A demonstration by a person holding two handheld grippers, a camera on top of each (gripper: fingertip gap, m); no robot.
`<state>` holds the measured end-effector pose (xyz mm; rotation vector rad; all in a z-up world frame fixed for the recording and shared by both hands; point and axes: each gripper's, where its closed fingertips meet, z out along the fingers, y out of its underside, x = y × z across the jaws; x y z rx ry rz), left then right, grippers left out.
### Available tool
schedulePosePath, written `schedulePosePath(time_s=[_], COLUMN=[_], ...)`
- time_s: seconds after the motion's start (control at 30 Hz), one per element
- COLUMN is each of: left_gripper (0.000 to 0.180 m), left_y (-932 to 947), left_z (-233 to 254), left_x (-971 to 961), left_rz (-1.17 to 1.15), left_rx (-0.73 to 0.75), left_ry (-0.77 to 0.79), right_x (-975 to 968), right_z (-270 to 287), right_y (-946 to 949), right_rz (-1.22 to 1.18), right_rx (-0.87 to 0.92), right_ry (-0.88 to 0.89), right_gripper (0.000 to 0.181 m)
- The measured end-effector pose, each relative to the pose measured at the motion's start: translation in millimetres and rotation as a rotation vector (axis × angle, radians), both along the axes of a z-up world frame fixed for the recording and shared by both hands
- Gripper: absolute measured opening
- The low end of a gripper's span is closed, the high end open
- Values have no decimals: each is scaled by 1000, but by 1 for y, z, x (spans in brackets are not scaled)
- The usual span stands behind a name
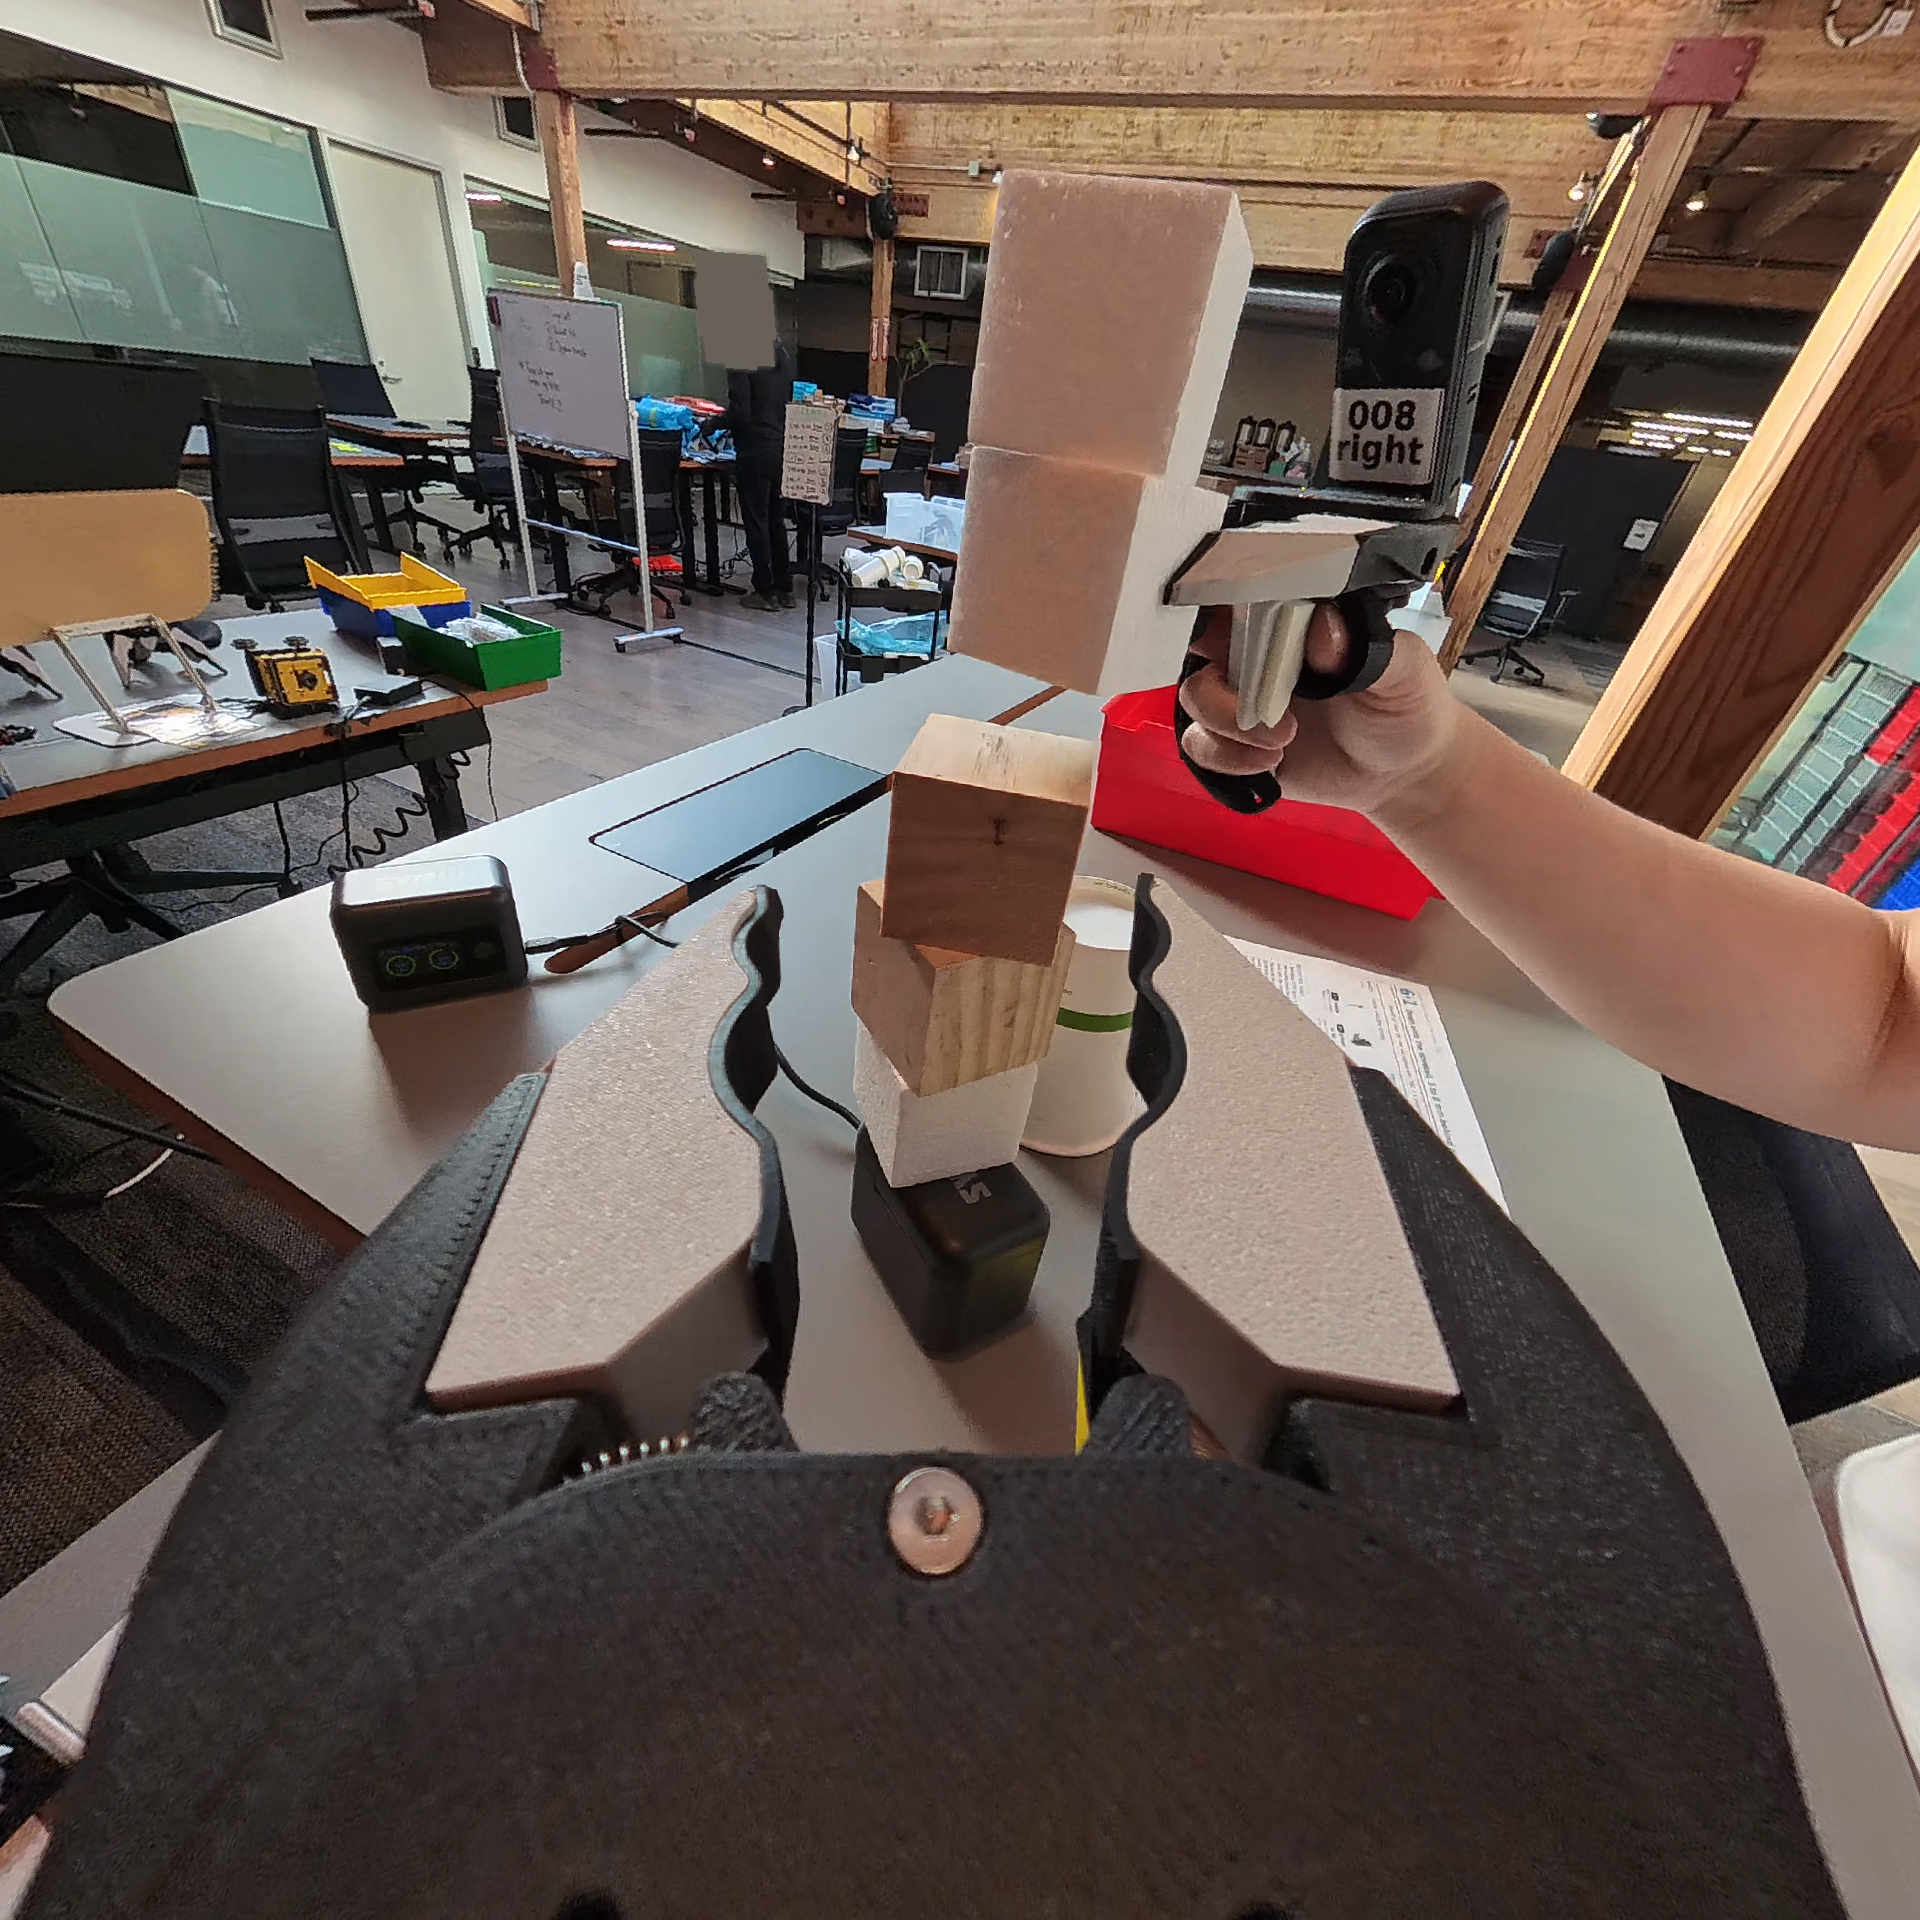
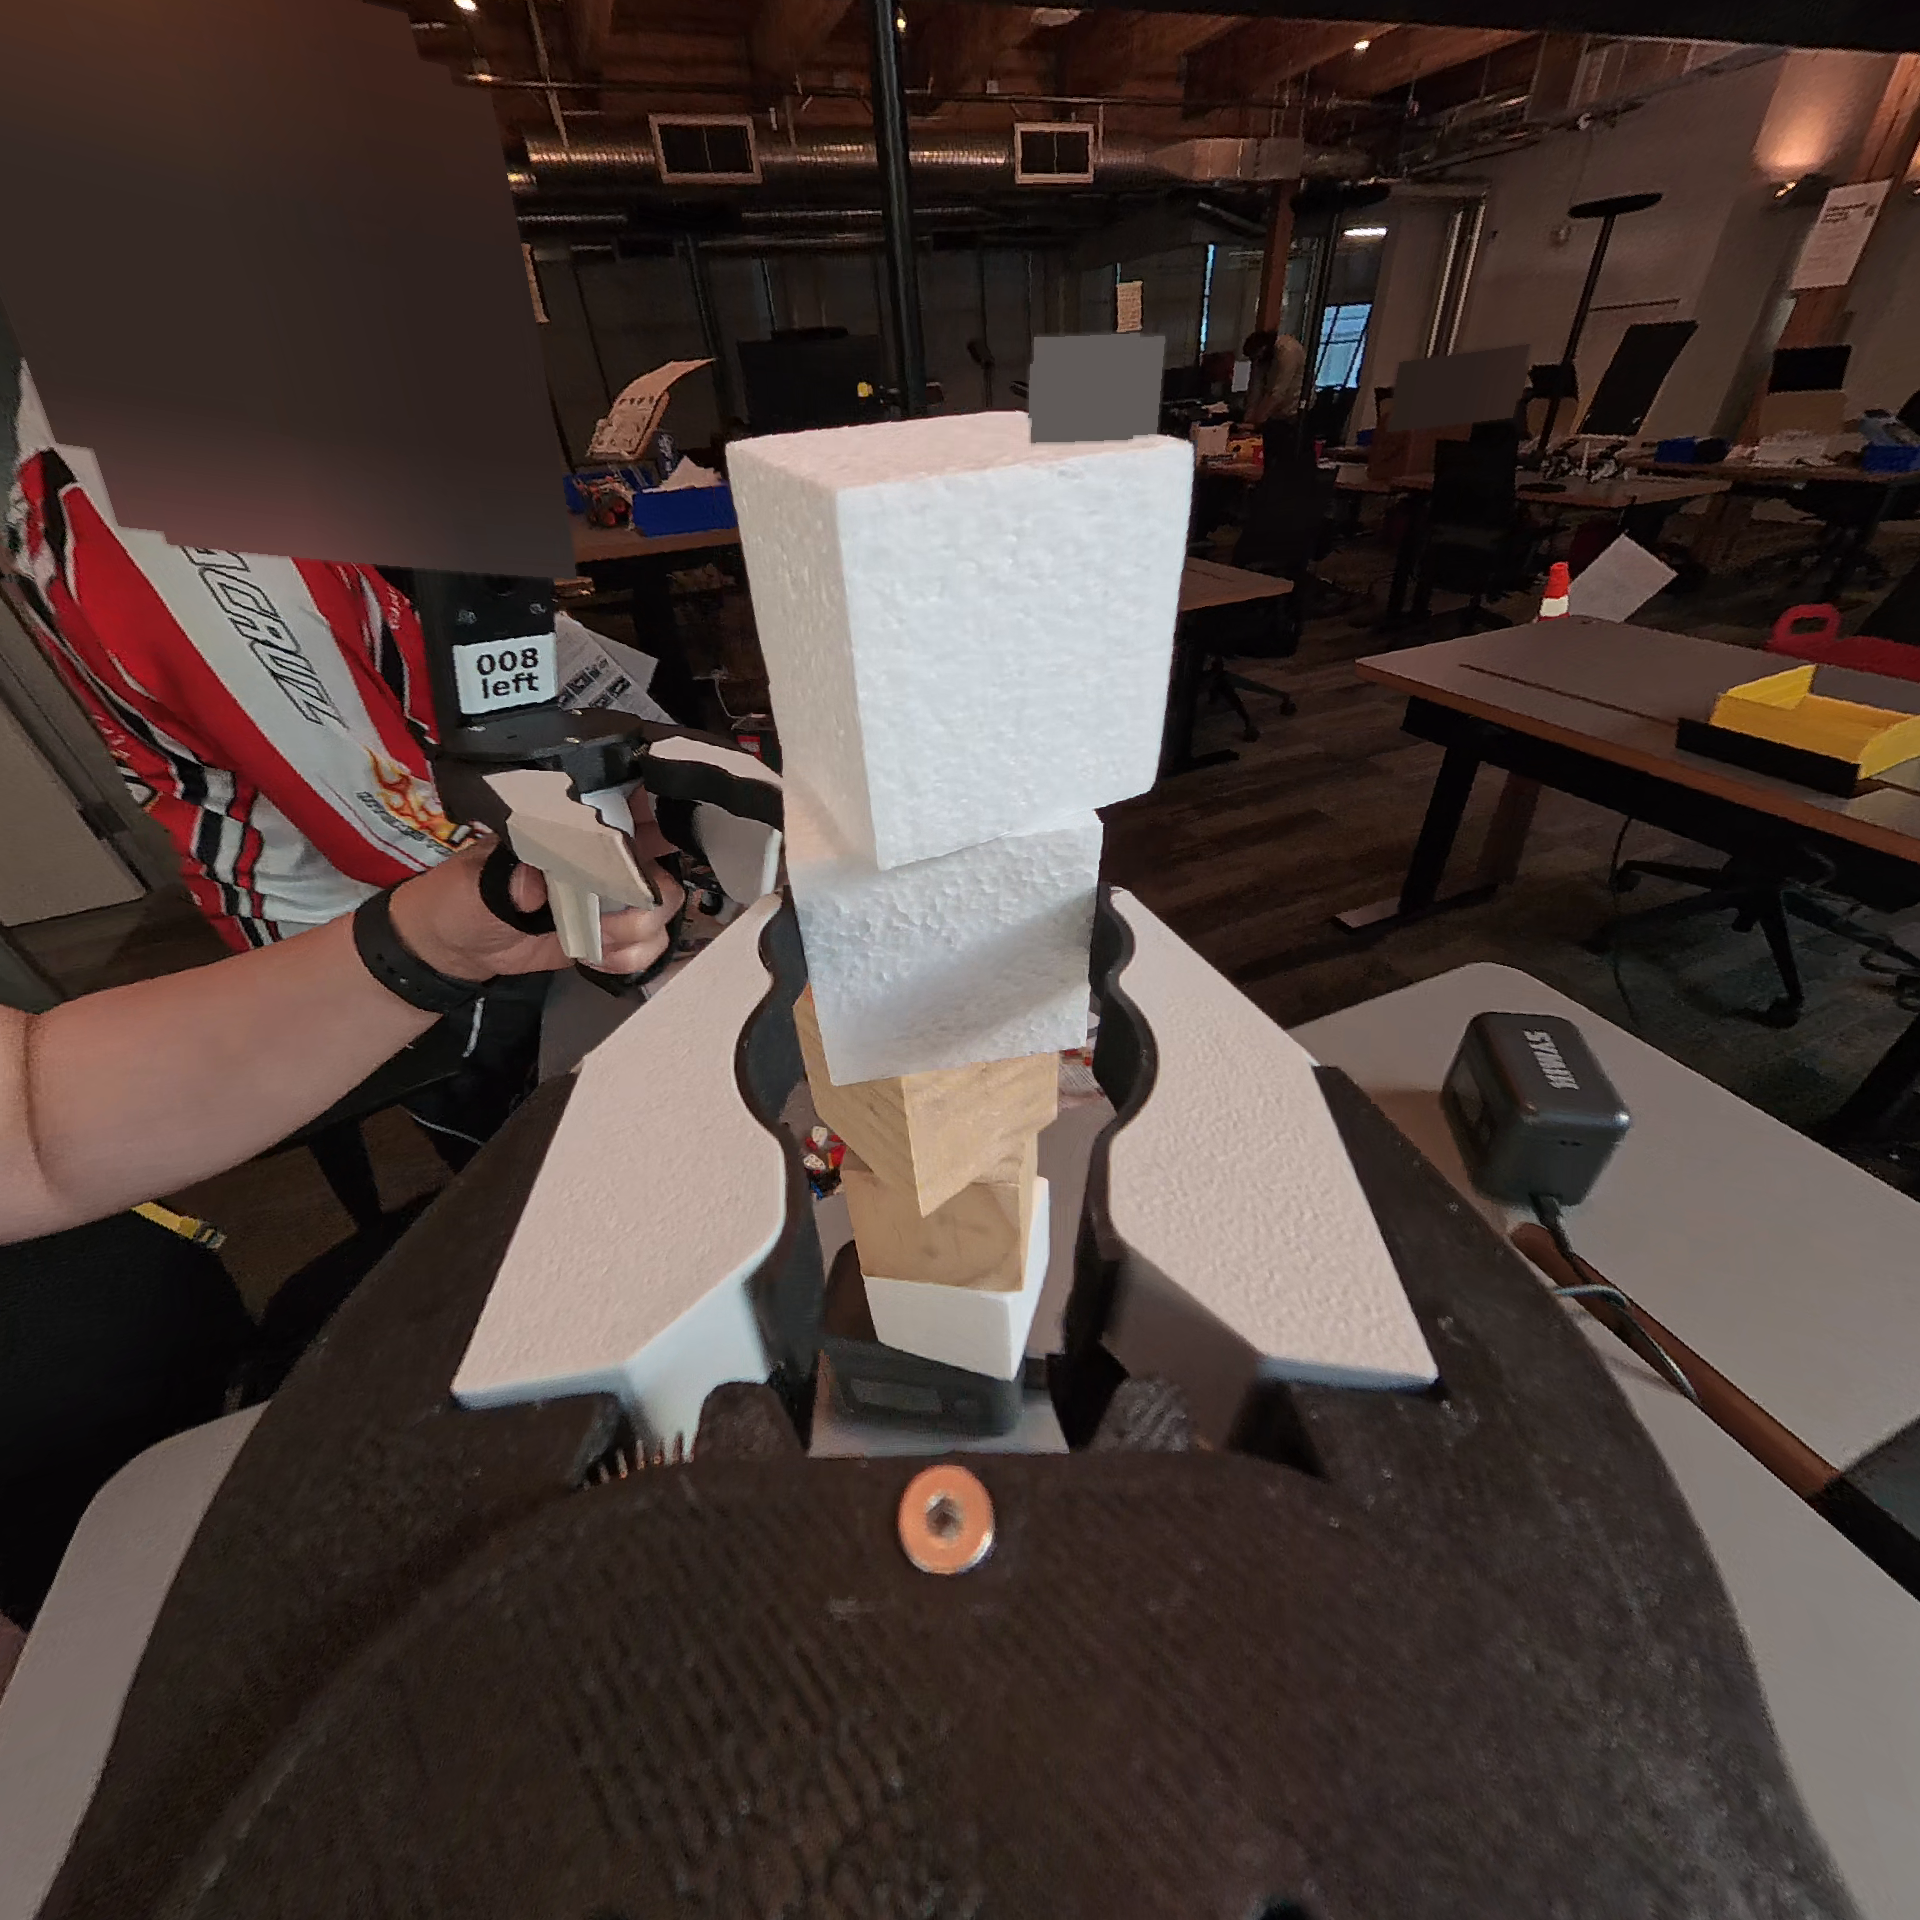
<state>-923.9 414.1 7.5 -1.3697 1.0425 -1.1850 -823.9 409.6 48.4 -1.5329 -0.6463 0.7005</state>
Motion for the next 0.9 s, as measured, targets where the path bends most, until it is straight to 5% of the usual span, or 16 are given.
schedulePosePath(time_s=[0.5, 0.9], left_gripper=[69, 72], left_y=[-13, -25], left_z=[-27, -37], left_x=[17, 37], left_rz=[-15, -22], left_rx=[-69, -96], left_ry=[44, 73], right_x=[74, 76], right_z=[-114, -120], right_y=[-32, -33], right_rz=[-199, -197], right_rx=[-111, -94], right_ry=[-138, -116], right_gripper=[54, 57])
